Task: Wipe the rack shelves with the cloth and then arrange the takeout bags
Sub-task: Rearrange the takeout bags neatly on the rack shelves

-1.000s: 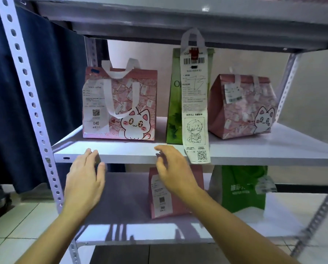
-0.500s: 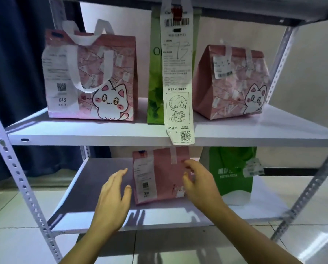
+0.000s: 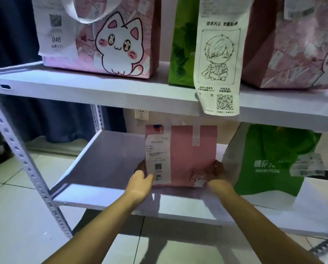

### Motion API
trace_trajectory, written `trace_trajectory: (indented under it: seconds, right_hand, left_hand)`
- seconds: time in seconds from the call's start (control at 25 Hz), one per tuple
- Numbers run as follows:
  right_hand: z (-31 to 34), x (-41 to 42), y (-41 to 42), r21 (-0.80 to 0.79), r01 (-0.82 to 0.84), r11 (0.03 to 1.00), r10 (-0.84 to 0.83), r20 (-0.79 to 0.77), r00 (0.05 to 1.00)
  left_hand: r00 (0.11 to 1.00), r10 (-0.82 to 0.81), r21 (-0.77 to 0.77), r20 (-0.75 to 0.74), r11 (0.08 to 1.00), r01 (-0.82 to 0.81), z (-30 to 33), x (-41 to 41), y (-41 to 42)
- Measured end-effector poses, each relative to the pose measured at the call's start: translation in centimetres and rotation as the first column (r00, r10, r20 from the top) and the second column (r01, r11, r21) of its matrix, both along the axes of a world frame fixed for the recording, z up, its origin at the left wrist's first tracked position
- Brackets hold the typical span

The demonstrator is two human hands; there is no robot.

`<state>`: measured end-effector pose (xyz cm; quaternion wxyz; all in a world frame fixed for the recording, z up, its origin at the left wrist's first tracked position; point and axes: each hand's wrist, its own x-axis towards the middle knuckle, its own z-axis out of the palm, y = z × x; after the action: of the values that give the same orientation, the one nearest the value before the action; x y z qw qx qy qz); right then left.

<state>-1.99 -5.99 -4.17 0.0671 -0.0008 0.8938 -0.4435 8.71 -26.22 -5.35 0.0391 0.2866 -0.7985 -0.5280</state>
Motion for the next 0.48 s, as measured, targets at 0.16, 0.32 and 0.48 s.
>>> trace_trajectory:
  seconds: [0.16,0.32,0.48]
  right_hand:
    - [-1.1,0.2,-2.5,-0.143,-0.017,0.990,0.007,-0.065,0.998]
    - [-1.3,1.6,-8.3,-0.097,-0.199,0.975,0.195,-0.050,0.980]
    - [-1.9,4.1,-14.3,-0.105,-0.299,0.948,0.303,0.021,0.953]
  left_hand:
    - [0.990,0.118,0.059,-0.074,0.992,-0.114,-1.1,0.4,-1.5]
    - [0.951,0.296,-0.012,-0.093,0.954,-0.298,-1.3,3.3,-5.9]
    - [0.902,0.419,-0.187,-0.106,0.882,-0.432,-0.7,6.8,-11.2]
